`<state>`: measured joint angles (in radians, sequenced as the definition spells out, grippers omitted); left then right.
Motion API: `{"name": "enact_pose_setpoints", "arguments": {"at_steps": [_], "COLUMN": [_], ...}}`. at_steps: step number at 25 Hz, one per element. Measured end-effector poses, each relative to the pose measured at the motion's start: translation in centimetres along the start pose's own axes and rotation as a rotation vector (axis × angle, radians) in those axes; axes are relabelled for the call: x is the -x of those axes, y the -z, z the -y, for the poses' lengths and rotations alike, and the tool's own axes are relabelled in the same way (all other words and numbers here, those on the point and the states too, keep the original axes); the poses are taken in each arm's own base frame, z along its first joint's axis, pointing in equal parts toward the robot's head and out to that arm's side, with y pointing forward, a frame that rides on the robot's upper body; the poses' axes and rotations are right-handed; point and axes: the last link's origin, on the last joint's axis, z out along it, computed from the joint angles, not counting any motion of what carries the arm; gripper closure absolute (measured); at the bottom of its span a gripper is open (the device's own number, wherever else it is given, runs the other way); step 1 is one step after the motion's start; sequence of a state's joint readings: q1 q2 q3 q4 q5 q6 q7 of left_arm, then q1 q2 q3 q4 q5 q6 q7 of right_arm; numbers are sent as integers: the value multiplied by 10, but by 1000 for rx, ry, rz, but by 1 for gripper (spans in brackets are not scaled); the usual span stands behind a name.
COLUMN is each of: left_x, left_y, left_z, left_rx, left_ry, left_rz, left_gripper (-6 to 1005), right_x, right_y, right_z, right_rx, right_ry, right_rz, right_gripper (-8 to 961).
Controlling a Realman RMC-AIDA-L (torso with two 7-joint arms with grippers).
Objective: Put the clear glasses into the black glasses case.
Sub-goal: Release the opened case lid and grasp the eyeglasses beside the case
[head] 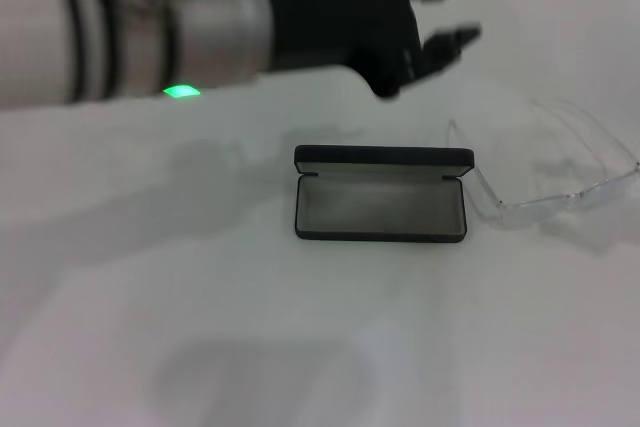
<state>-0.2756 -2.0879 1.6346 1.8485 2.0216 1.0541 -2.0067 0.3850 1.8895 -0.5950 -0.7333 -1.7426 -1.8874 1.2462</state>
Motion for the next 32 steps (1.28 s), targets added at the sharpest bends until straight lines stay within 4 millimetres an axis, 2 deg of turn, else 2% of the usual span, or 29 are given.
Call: {"name": "enact_pose_setpoints", "arguments": {"at_steps": [2,5,9,13,16,20,24,32], "left_x": [2,15,34,51,66,81,88,93], "left_y": [14,28,46,62,65,65,64,65], "left_z": [6,12,21,24,20,13,13,13], "left_rx": [9,14,22,35,29,13,13,13], "left_ry": [80,146,289,381,372,361,386,399], "left_rz": [-85,-145,-254,-399,-446,-445,-439,-438], "left_gripper": [628,629,630,631,631,631,632,632], "right_x": [10,25,42,49,51,64,72,56], "right_y": [-11,-28,-46,-66,-79,-109,-131,-158], "right_z": [5,13,29,36,40,39,33,31], "right_rx": [102,197,219,236,242,283,320,288], "right_ry": [11,32,70,98,117,181,247,391], "right_rz": [-113,-290,-569,-771,-910,-1057,-1152,-1288], "right_gripper": [333,341,344,346,348,350,353,369]}}
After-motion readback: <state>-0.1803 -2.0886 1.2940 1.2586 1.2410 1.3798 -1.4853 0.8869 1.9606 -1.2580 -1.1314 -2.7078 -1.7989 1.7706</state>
